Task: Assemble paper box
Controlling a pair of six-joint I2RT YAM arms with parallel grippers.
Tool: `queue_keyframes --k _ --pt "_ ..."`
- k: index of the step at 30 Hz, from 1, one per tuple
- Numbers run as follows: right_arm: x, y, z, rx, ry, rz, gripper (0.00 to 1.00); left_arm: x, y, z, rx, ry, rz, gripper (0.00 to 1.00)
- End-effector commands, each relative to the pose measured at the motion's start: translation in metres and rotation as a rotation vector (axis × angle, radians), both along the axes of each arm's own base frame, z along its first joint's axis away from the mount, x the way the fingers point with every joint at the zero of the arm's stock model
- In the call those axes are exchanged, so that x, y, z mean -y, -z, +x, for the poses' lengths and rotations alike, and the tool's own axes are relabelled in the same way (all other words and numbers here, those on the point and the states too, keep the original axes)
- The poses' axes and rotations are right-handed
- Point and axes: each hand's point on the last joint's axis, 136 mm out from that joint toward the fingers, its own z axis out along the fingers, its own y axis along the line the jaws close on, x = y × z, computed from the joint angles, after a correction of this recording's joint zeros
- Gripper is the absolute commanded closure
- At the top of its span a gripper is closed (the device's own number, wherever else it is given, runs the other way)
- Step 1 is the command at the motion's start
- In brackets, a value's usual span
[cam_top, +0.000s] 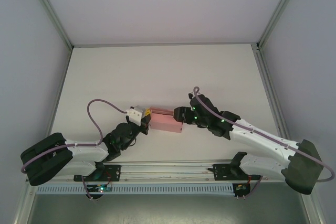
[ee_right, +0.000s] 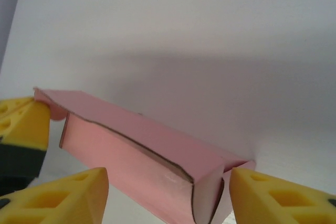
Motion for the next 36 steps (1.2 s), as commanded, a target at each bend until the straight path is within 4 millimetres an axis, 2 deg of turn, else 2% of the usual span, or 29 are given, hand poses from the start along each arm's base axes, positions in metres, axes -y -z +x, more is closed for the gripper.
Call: queue_keyframes --k 1,4,6,10,15,19,25,30,36 --pt "0.010 0.017 -0.001 0.023 0.056 -0.089 0.47 0.001 -0.008 0.001 0.000 -0.017 -0.009 1.00" --pt "0.003 0.020 0.000 0.042 0.060 -0.116 0.58 0.001 -0.008 -0.001 -0.019 -0.014 -0.001 1.00" --pt "0.003 0.026 -0.002 0.037 0.073 -0.160 0.61 0.000 -0.009 -0.001 -0.028 -0.016 0.003 1.00" --pt "0.005 0.037 -0.004 0.038 0.107 -0.222 0.72 0.000 -0.014 -0.004 -0.054 -0.008 -0.005 1.00" --pt "0.006 0.039 -0.004 0.074 0.145 -0.280 0.80 0.002 -0.012 -0.008 -0.126 0.005 0.009 1.00" --pt "0.007 0.051 -0.009 0.062 0.154 -0.348 0.87 0.001 -0.017 -0.009 -0.195 -0.015 -0.031 1.00" --pt "0.015 0.055 -0.016 0.101 0.163 -0.481 0.88 -0.004 -0.023 -0.014 -0.322 -0.047 -0.015 1.00" --pt "0.005 0.054 -0.019 0.159 0.122 -0.549 0.90 -0.008 -0.013 -0.017 -0.470 -0.103 0.017 1.00" --pt "-0.001 0.049 -0.020 0.199 0.108 -0.622 0.92 0.004 -0.001 -0.026 -0.639 -0.105 -0.030 1.00"
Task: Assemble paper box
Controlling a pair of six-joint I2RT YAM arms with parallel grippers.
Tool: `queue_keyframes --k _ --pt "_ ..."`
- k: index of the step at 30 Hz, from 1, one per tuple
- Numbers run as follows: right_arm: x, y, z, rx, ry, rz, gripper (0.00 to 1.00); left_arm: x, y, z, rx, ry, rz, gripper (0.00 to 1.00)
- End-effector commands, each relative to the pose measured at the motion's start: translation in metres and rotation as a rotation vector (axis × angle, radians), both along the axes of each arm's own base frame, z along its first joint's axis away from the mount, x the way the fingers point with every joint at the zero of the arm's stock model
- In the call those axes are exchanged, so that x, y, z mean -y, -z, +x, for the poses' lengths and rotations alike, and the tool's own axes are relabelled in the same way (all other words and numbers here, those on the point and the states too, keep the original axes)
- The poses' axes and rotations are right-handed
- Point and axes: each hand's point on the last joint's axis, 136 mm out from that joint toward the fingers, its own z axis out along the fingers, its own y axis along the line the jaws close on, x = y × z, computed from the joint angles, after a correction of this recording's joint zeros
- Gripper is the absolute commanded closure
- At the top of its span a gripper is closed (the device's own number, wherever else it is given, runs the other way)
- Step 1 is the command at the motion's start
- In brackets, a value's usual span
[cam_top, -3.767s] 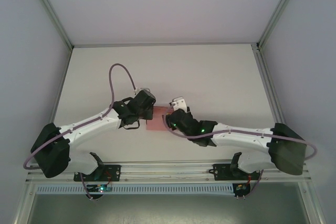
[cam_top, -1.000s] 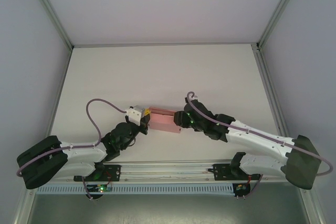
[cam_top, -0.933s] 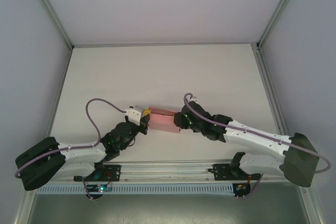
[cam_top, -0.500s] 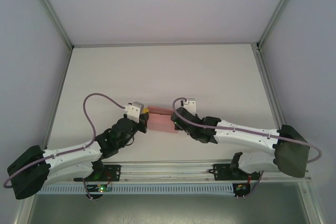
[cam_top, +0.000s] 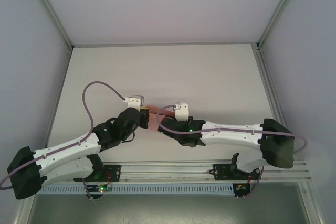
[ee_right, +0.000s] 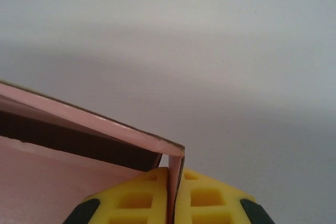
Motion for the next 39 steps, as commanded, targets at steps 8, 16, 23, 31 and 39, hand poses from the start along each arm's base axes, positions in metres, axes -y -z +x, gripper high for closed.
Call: queue_keyframes --k 8,16,23,31,39 --pt "0.007 0.017 -0.015 -0.053 -0.025 -0.078 0.92 -0.008 0.060 -0.035 -0.108 0.067 -0.026 1.00" --pt "0.001 0.021 -0.017 -0.051 -0.036 -0.062 0.92 -0.022 0.082 -0.055 -0.090 0.105 -0.086 1.00" --pt "-0.003 0.018 -0.016 -0.020 -0.062 -0.039 0.92 -0.022 0.106 -0.067 -0.171 0.136 -0.057 1.00" --pt "-0.001 0.015 -0.015 0.017 -0.092 -0.053 0.93 -0.040 0.137 -0.092 -0.376 0.106 0.047 1.00" --pt "0.007 0.016 -0.015 0.031 -0.094 -0.088 0.95 -0.032 0.121 -0.102 -0.506 0.142 0.119 0.85"
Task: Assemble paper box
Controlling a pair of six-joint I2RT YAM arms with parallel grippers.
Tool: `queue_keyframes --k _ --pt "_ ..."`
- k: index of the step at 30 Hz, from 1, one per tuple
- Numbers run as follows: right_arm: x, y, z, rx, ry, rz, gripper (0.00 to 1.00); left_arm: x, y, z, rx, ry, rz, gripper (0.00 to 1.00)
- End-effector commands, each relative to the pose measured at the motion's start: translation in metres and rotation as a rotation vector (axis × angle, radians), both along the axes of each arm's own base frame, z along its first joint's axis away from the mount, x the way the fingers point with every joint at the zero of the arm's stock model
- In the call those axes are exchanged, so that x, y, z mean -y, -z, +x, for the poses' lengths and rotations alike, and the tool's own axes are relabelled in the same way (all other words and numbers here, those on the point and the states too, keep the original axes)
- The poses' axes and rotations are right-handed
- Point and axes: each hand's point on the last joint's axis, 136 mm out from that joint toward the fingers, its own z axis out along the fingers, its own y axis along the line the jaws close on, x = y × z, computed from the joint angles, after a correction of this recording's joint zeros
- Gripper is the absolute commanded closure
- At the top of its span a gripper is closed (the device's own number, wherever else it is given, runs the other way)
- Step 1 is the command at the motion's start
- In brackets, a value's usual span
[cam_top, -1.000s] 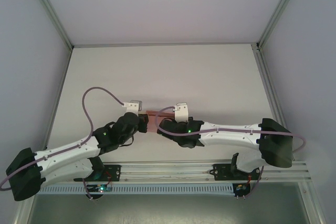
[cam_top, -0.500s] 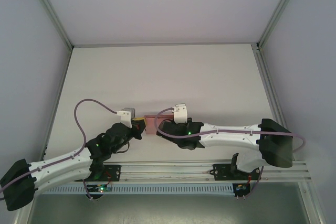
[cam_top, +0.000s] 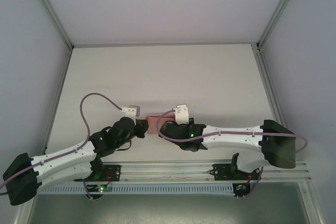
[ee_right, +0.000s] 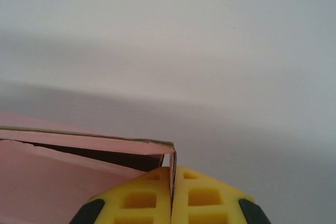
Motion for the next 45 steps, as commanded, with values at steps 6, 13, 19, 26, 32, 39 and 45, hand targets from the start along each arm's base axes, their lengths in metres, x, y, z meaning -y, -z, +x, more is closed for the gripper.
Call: queue_keyframes --k 6,13,19,26,32,39,45 --pt "0.004 0.018 -0.012 -0.049 -0.049 -0.073 0.96 -0.029 0.035 -0.058 -0.340 0.077 0.240 0.68" --pt "0.008 0.024 -0.012 -0.056 -0.040 -0.096 0.97 -0.033 0.005 -0.063 -0.404 0.011 0.186 0.00" --pt "0.008 0.026 -0.013 -0.060 -0.044 -0.105 0.97 -0.004 -0.040 -0.040 -0.425 -0.053 -0.001 0.00" --pt "0.006 0.025 -0.013 -0.058 -0.055 -0.092 0.97 -0.020 -0.062 0.006 -0.480 -0.274 -0.250 0.00" --pt "0.003 0.025 -0.013 -0.057 -0.064 -0.068 0.97 0.004 -0.040 0.028 -0.577 -0.249 -0.379 0.00" --pt "0.004 0.026 -0.013 -0.057 -0.047 -0.061 0.97 0.006 -0.014 0.025 -0.621 -0.255 -0.392 0.23" --pt "0.002 0.031 -0.013 -0.067 -0.033 -0.057 0.97 -0.007 0.012 0.011 -0.612 -0.313 -0.434 0.32"
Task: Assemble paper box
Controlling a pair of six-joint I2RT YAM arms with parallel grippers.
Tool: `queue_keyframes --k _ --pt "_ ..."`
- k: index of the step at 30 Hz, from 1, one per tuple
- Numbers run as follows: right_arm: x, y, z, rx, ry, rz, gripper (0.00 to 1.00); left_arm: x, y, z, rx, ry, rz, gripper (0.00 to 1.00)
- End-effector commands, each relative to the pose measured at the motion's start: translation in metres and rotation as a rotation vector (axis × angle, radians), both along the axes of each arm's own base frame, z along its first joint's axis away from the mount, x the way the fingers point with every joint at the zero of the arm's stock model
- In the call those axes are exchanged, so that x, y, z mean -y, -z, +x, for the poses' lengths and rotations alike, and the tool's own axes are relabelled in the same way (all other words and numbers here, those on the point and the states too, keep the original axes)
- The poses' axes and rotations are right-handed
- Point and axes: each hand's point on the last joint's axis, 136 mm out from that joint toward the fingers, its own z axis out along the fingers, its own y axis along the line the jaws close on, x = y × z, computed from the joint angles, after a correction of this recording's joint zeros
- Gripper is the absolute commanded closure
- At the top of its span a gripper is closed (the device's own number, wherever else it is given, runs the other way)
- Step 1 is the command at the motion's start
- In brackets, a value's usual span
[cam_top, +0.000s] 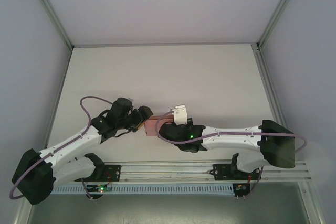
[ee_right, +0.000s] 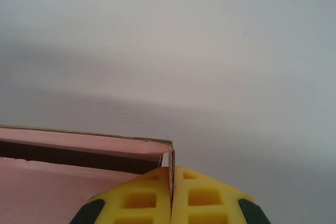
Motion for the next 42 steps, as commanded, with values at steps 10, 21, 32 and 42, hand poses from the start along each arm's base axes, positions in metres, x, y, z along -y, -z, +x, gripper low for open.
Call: queue_keyframes --k 10,21,32,42 --pt "0.005 0.015 -0.018 -0.013 -0.007 -0.053 0.91 -0.021 0.055 -0.027 -0.030 -0.084 0.061 0.58" --pt "-0.018 -0.007 -0.019 0.000 -0.100 0.181 0.62 -0.033 0.074 -0.033 0.013 -0.102 0.127 0.70" --pt "-0.019 -0.033 -0.014 -0.003 -0.086 0.426 0.46 -0.023 0.058 -0.029 0.095 -0.050 0.154 0.76" --pt "-0.015 -0.021 -0.010 -0.060 -0.030 0.500 0.58 -0.014 0.040 -0.025 0.210 -0.008 0.140 0.75"
